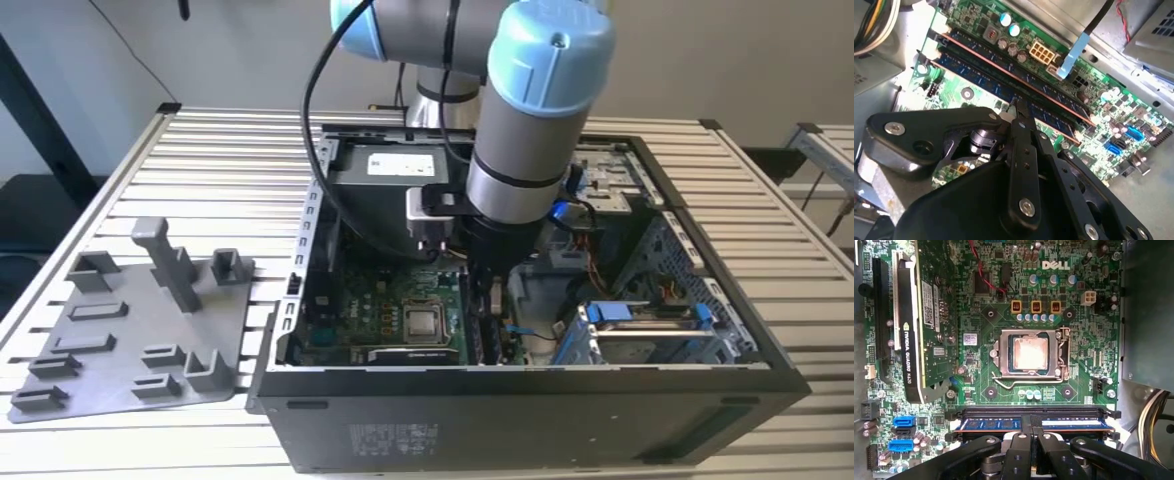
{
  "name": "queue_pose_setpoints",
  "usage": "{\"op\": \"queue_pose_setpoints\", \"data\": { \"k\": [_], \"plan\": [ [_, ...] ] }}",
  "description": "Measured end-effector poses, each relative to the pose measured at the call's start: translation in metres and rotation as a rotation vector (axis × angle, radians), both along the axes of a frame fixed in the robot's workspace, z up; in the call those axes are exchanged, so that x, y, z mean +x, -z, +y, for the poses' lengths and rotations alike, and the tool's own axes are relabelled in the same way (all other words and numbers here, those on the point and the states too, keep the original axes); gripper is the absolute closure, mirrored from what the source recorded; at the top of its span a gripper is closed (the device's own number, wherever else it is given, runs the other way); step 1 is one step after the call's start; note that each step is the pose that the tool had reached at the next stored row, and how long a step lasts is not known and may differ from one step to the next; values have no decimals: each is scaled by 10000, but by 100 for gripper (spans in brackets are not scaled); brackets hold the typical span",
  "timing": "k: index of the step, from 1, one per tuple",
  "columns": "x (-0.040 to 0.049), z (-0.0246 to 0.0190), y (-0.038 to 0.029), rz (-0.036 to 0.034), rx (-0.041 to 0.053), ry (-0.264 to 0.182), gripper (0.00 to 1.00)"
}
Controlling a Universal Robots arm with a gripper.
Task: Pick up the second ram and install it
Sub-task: 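Press down the second ram until it locks into place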
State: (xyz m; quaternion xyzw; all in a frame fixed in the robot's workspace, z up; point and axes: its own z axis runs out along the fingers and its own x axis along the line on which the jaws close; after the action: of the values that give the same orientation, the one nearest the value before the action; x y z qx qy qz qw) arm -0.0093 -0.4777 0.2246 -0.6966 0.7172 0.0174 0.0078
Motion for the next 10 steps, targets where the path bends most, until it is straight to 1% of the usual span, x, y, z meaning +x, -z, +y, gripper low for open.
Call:
{"op": "queue_pose_setpoints", "data": {
  "k": [2, 4, 10],
  "plan": [
    [-1, -5, -93, 12, -24, -1, 89],
    [-1, -4, -170, 16, -23, 0, 89],
    [-1, -5, -319, 17, -24, 0, 89]
  ]
}}
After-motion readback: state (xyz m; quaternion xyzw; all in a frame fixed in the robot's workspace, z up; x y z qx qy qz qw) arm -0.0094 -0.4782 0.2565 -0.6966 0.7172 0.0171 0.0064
